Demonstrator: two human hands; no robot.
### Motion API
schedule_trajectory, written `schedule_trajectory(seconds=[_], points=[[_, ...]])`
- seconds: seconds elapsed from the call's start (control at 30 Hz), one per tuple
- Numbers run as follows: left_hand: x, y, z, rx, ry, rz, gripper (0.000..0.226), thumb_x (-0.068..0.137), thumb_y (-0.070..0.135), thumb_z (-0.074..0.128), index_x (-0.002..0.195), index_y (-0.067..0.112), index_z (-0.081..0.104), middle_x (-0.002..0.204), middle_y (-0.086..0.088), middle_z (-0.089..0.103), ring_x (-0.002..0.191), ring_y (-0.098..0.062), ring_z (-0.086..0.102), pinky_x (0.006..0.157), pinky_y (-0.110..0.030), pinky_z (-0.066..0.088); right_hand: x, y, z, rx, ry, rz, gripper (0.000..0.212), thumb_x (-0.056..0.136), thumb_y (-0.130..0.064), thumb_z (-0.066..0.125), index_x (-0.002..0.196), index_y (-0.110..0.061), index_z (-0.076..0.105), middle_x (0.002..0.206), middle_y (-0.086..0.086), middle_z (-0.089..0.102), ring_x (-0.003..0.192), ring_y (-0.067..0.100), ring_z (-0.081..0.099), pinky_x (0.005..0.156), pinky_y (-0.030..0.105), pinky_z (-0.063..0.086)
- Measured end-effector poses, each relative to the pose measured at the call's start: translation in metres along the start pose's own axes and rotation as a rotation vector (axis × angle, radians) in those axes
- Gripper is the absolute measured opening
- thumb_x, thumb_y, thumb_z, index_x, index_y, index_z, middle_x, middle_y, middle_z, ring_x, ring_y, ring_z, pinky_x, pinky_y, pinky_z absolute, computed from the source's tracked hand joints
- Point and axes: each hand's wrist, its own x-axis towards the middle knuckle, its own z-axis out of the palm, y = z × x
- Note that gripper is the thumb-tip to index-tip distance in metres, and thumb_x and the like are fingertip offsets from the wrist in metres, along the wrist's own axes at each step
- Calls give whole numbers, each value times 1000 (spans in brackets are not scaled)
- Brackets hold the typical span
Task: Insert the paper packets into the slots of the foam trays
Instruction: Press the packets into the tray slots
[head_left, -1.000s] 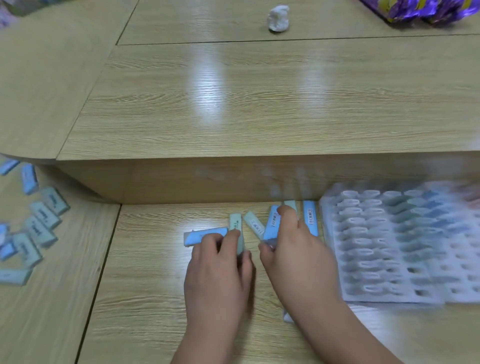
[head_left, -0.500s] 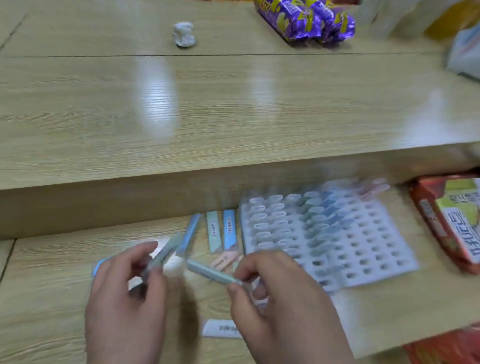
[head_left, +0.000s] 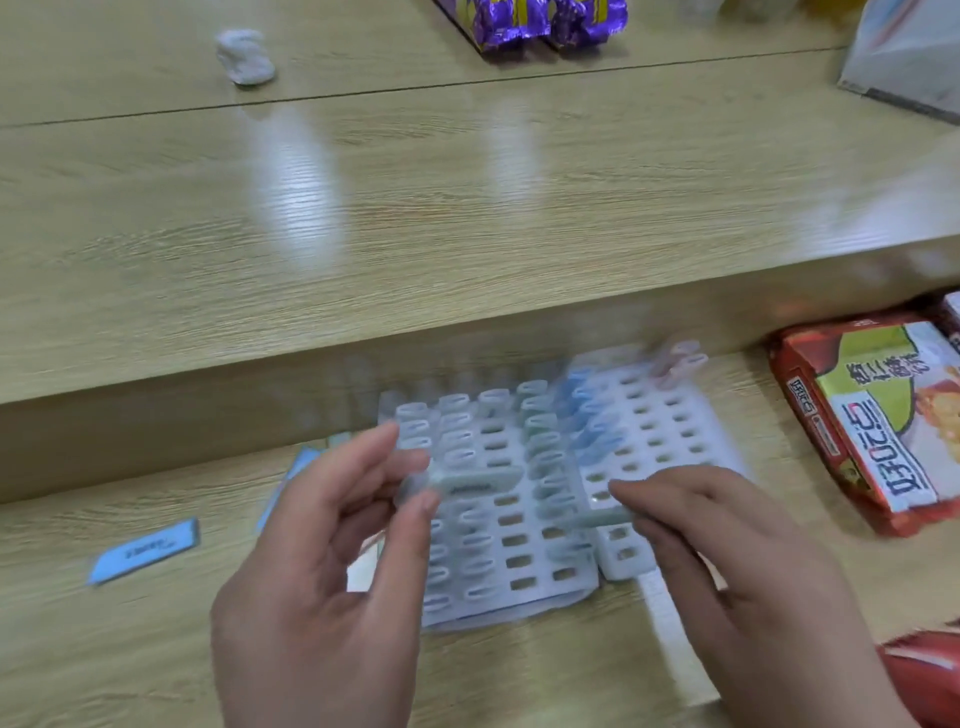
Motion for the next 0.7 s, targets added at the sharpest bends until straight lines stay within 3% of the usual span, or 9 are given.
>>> schedule_trajectory(seconds=[0.07,0.13,0.23,0.37,0.43,0.5,0.53,0.6,0.7], points=[[0,-4,5,53,-28,8,47,83,13,72,120,42,64,103,9,75,95,-23,73,84,-39,59,-1,7,9,-6,-40,-58,27,88,-12,62,109,-20,76,97,-7,66,86,12,63,72,21,48],[0,-8,8,100,-54,21,41,87,19,71,119,43,64,106,12,74,97,-21,73,84,-37,59,-3,15,16,-52,-83,-95,46,76,8,74,112,-20,76,96,-6,66,84,17,64,64,29,51],[-3,-11,10,145,-68,29,34,90,26,69,119,44,65,107,14,73,96,-16,73,84,-30,58,-3,23,22,-60,-126,-148,62,63,17,78,114,-18,75,95,-2,65,79,21,63,56,31,53],[-13,-8,9,193,-100,68,35,91,22,67,118,43,66,108,12,73,94,-17,73,81,-37,57,-4,31,27,-17,-178,-205,60,67,14,78,117,-19,74,94,-3,66,79,18,62,57,32,53],[-21,-5,8,239,-131,112,35,91,19,66,118,41,66,107,11,71,92,-17,71,77,-38,57,-2,33,28,37,-175,-137,41,79,-7,76,113,-30,71,92,-13,67,83,7,61,73,16,48],[-28,-1,10,285,-168,129,38,90,21,64,121,44,63,107,12,68,93,-13,69,72,-34,58,2,35,26,75,-156,-48,19,84,-33,67,101,-39,61,88,-21,64,85,0,57,78,4,38],[-31,0,12,309,-175,127,42,89,23,63,123,47,60,107,15,66,93,-9,69,71,-31,58,2,37,27,79,-154,-46,13,86,-36,63,98,-37,61,91,-20,64,86,-1,57,78,1,36],[-38,4,17,339,-201,110,47,88,25,61,126,51,55,105,23,65,94,-1,67,72,-29,58,0,41,29,71,-158,-103,14,87,-24,64,100,-29,69,98,-20,67,90,-3,60,81,2,38],[-49,10,12,365,-212,131,50,86,22,64,126,52,56,104,25,66,94,0,68,73,-39,59,-6,46,34,69,-155,-205,31,78,-2,70,102,-20,75,107,-12,71,96,10,67,79,23,51]])
